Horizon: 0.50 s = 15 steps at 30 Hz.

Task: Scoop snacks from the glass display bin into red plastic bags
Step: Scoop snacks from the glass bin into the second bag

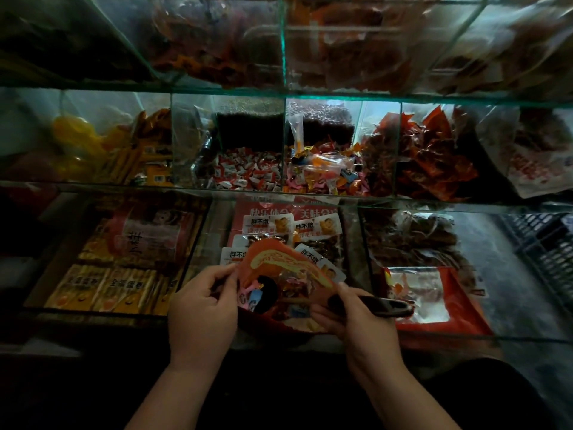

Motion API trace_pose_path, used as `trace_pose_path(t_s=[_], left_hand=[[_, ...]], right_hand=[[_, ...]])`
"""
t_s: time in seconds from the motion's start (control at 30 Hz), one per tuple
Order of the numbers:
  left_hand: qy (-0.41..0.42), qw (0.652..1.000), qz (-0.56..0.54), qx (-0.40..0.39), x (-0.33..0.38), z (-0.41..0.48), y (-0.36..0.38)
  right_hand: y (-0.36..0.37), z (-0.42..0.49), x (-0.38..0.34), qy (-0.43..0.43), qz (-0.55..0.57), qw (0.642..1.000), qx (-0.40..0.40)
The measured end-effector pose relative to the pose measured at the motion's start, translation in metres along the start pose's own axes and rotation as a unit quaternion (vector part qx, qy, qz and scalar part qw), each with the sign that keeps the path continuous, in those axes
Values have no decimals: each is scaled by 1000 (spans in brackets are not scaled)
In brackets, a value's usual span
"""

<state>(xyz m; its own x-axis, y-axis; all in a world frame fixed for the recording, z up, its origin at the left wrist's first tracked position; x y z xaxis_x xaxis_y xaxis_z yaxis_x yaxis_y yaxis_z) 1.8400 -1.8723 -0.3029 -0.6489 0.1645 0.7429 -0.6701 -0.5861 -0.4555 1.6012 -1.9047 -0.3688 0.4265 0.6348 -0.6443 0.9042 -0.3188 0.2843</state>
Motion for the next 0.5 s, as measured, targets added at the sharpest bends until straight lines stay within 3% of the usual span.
trace_pose_path(t_s=[0.13, 0.27, 0.37, 0.43, 0.5], left_hand=[[-13, 1000, -3, -9, 7, 3, 3], [114, 992, 37, 27, 36, 8, -1], [189, 981, -21, 30, 54, 7, 0], [193, 979, -68, -4, 60, 4, 7], [141, 985, -77, -65, 56, 0, 21]], right_hand=[[-8, -14, -20, -9, 22, 1000, -9], [-19, -25, -32, -12, 26, 999, -30], [-28, -33, -42, -38, 22, 998, -35], [-37, -40, -50, -57, 20, 998, -34], [-44, -48, -59, -73, 16, 997, -30]])
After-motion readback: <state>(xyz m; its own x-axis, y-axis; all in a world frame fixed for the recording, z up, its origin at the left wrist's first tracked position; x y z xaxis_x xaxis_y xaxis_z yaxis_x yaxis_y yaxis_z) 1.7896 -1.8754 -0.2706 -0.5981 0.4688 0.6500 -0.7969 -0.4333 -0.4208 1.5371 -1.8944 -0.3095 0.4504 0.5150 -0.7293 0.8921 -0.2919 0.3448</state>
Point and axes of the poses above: each hand's wrist, its own z-axis towards the middle knuckle, its own y-axis out of the palm, x = y × z, the point moved 6 cm from there along z, towards the middle knuckle, and after that the axes turned 13 degrees about y, right-handed, at the moved point
